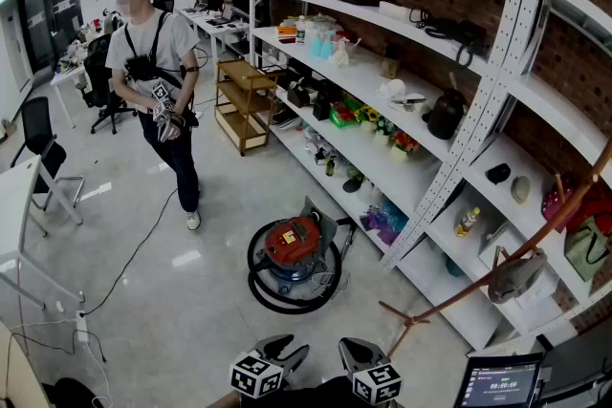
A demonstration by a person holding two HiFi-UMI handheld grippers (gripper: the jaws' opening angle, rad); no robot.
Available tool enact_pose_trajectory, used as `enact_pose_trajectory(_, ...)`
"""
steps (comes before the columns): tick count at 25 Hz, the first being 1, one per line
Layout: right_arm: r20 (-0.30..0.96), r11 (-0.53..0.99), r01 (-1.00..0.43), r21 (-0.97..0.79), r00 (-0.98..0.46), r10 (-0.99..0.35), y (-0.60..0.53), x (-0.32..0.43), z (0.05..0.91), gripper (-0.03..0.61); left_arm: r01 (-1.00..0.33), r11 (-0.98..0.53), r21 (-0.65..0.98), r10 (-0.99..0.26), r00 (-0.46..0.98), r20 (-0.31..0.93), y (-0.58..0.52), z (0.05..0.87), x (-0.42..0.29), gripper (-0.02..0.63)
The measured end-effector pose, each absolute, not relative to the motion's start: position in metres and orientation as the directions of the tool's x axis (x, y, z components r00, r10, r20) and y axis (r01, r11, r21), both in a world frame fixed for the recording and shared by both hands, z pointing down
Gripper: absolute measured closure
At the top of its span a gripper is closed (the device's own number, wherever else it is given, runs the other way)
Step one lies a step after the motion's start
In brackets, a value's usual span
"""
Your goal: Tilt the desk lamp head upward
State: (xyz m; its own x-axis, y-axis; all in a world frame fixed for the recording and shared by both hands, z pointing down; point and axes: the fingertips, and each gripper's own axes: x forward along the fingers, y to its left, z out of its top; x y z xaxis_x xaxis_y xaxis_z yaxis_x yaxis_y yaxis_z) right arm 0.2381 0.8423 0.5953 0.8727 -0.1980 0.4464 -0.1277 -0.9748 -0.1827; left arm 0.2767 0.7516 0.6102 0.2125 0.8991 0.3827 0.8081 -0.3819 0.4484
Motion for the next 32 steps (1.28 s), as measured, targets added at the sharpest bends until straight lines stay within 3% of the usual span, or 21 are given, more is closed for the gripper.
enact_pose_trajectory(9,0.41,-0.869,-0.445,-0.216,0.767,-0.494,0.848,0.35,0.599,0.574,0.634,-0.658,0.406,0.752,0.526,0.397,0.742,0.609,0.36,0.414)
enact_pose_trajectory(16,0.385,-0.735,-0.628,-0.256,0.631,-0.673,0.857,0.389,0.592,0.574,0.48,-0.797,0.366,0.602,0.677,0.422,0.754,0.602,0.365,0.414)
enact_pose_trajectory(23,0.355,-0.44,-0.836,-0.328,0.323,-0.877,0.788,0.379,0.619,0.574,0.125,-0.918,0.376,0.313,0.811,0.494,0.702,0.628,0.316,0.414)
enact_pose_trajectory(32,0.385,-0.06,-0.944,-0.325,-0.074,-0.92,0.635,0.285,0.614,0.574,-0.279,-0.866,0.416,-0.048,0.873,0.485,0.586,0.625,0.196,0.414)
